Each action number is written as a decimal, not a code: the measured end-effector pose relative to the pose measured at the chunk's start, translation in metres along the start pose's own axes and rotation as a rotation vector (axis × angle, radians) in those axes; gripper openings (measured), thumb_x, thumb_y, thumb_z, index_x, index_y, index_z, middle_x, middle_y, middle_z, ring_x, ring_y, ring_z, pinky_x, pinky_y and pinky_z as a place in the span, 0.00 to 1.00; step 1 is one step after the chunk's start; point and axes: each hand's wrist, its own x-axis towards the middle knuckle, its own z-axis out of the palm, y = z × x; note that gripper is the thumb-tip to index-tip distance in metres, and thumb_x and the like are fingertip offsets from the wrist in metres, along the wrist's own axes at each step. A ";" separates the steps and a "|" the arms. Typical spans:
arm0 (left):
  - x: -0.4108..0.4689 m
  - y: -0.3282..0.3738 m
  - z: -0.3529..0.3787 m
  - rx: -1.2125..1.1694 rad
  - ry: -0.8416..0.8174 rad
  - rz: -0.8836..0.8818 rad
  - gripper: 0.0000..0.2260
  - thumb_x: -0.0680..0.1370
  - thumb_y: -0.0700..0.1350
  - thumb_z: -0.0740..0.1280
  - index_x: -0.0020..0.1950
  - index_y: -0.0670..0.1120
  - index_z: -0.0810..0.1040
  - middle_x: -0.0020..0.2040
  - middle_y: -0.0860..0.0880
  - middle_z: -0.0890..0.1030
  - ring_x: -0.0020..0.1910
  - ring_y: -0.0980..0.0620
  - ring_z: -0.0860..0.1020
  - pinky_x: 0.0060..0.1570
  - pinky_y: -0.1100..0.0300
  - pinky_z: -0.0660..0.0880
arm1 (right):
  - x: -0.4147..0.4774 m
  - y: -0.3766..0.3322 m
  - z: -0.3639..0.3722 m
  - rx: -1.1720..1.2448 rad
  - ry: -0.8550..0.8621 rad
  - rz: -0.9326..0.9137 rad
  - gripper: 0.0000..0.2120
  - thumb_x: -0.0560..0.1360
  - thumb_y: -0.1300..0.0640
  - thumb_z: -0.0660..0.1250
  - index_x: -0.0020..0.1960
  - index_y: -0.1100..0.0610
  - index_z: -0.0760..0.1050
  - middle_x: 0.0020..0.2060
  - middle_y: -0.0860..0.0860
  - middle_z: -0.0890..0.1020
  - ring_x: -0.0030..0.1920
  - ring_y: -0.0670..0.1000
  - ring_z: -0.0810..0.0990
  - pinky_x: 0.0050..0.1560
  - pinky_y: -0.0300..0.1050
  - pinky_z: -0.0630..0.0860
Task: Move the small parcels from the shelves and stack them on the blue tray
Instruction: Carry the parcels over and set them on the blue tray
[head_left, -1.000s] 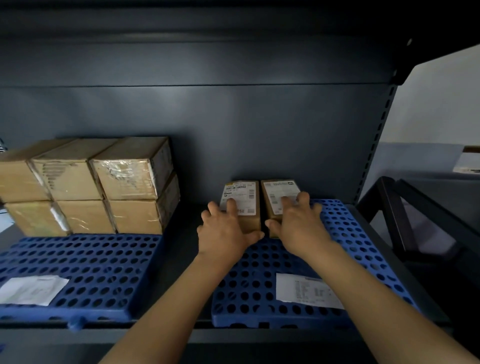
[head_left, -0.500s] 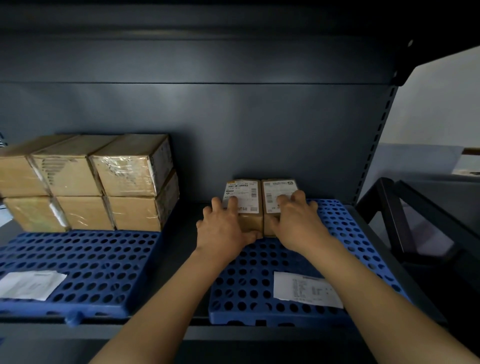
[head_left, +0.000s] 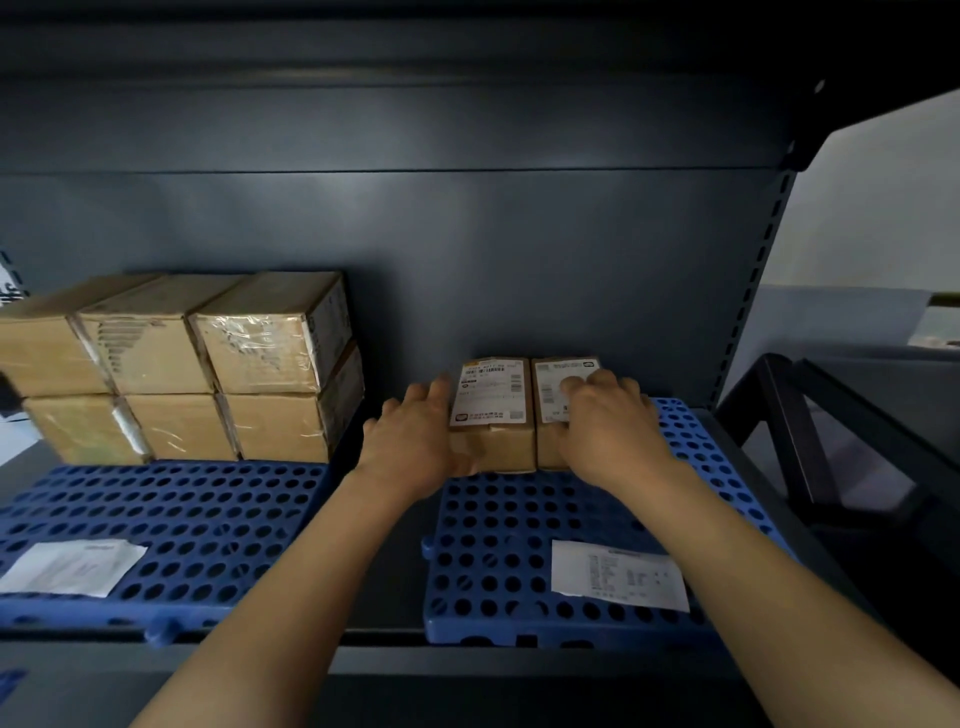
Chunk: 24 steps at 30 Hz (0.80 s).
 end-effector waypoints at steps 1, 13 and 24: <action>0.000 0.000 -0.003 -0.002 0.012 -0.004 0.39 0.70 0.54 0.71 0.75 0.50 0.53 0.69 0.46 0.66 0.67 0.42 0.66 0.63 0.45 0.66 | -0.001 -0.001 -0.002 0.000 0.018 -0.012 0.19 0.79 0.51 0.59 0.68 0.55 0.67 0.66 0.56 0.69 0.66 0.58 0.65 0.69 0.57 0.61; -0.017 0.016 -0.036 -0.023 0.157 0.048 0.21 0.77 0.50 0.65 0.67 0.45 0.67 0.61 0.43 0.75 0.59 0.43 0.74 0.57 0.47 0.72 | -0.012 -0.002 -0.022 0.040 0.203 -0.120 0.16 0.79 0.53 0.59 0.65 0.57 0.72 0.61 0.55 0.75 0.62 0.56 0.71 0.65 0.50 0.65; -0.055 0.066 -0.043 -0.005 0.265 0.280 0.14 0.78 0.46 0.63 0.64 0.47 0.72 0.57 0.48 0.78 0.55 0.48 0.76 0.54 0.53 0.73 | -0.043 0.027 -0.041 -0.192 0.140 -0.105 0.08 0.75 0.62 0.62 0.53 0.59 0.75 0.51 0.55 0.79 0.53 0.56 0.76 0.56 0.48 0.70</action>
